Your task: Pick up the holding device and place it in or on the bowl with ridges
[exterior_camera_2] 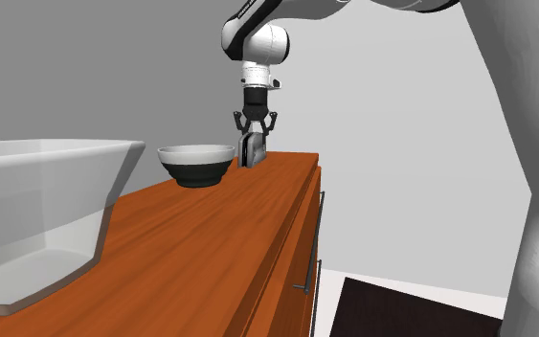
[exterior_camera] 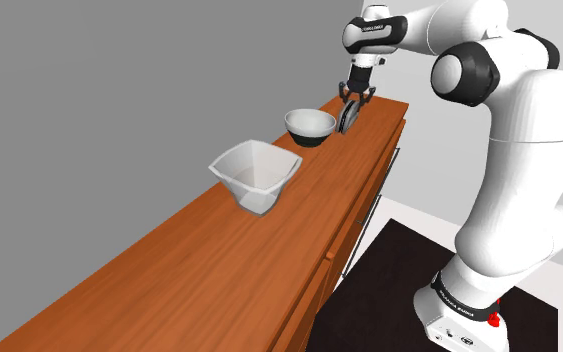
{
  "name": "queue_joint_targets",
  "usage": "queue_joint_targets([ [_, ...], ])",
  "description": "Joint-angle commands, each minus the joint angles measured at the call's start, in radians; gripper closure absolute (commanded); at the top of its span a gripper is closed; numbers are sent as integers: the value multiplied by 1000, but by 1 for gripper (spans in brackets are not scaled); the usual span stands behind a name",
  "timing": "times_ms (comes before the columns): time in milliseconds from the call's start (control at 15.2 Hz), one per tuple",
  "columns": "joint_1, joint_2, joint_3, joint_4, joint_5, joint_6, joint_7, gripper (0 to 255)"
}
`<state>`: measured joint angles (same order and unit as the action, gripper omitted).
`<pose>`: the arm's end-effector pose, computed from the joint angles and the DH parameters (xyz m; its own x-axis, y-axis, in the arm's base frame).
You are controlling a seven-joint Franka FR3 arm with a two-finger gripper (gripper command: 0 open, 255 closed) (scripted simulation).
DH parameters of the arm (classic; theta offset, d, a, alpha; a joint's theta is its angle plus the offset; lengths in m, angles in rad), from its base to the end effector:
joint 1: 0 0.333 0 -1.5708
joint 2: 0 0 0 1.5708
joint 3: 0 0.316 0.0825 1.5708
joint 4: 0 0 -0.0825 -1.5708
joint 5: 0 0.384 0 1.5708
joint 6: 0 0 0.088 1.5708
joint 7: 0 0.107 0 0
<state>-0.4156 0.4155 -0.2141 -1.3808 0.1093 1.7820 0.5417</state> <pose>0.5702 -0.3732 0.4800 0.3837 -0.9234 -0.0151 -0.9234 -0.3834 -0.0153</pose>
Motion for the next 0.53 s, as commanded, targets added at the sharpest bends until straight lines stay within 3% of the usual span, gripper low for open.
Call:
queue_joint_targets([
  [0,-2,2,0,30,0,-28,1,255],
  [462,-9,12,-1,141,1,-128,4,255],
])
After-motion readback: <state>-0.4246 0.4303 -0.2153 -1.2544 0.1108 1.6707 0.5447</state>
